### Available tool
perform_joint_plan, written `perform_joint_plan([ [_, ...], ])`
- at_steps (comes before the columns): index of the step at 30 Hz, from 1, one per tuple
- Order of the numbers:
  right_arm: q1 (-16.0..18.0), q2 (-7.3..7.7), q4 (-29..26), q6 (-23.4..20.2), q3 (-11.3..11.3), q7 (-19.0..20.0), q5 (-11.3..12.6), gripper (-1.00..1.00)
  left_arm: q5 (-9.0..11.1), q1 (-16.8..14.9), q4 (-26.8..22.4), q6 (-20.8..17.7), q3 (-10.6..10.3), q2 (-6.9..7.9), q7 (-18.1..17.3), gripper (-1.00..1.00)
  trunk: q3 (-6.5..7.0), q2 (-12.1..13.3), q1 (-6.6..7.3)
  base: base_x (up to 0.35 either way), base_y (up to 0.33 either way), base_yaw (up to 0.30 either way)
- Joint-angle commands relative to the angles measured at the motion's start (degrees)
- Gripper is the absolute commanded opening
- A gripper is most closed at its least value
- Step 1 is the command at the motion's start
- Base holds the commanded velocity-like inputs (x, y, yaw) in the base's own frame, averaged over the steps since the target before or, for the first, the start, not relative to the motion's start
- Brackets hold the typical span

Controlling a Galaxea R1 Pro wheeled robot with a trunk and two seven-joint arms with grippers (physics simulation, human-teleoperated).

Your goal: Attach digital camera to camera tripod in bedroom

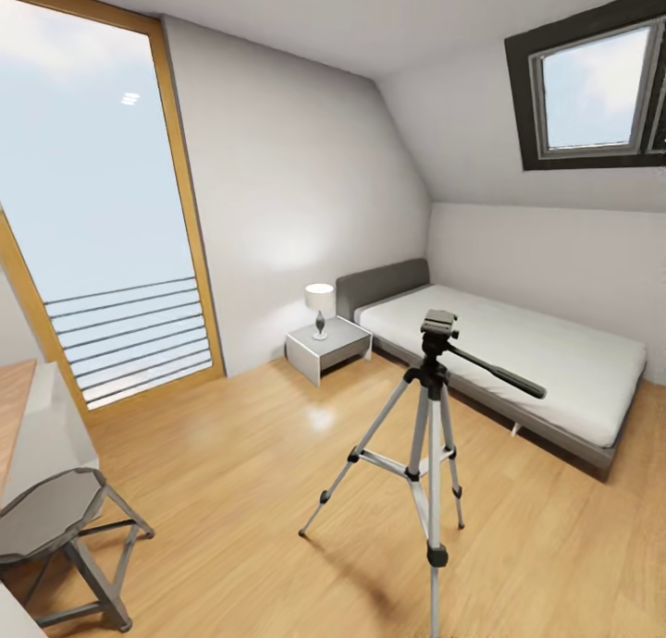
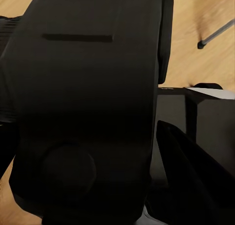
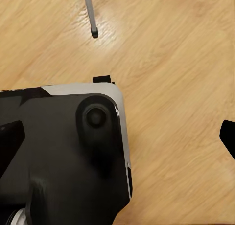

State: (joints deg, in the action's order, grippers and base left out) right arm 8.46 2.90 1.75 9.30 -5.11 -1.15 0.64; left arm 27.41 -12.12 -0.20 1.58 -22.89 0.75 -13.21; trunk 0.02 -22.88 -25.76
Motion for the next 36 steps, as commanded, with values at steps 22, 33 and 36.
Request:
perform_joint_plan([
  [22, 0.1, 0.01, 0.2, 0.4, -0.4, 0.0, 0.1, 1.0, 2.7, 0.0, 0.1, 0.2, -0.5, 0.12, -0.2, -1.0, -0.02, 0.0, -0.02, 0.0, 0.0, -0.155],
  [33, 0.1, 0.09, 0.2, 0.4, -0.4, 0.0, 0.1, 1.0, 3.2, 0.0, 0.1, 0.2, -0.5, 0.13, -0.2, -1.0, -0.02, 0.0, -0.02, 0.0, 0.0, -0.156],
  [36, 0.1, 0.09, 0.2, 0.4, -0.4, 0.0, 0.1, 1.0, 3.2, 0.0, 0.1, 0.2, -0.5, 0.13, -0.2, -1.0, -0.02, 0.0, -0.02, 0.0, 0.0, -0.156],
])
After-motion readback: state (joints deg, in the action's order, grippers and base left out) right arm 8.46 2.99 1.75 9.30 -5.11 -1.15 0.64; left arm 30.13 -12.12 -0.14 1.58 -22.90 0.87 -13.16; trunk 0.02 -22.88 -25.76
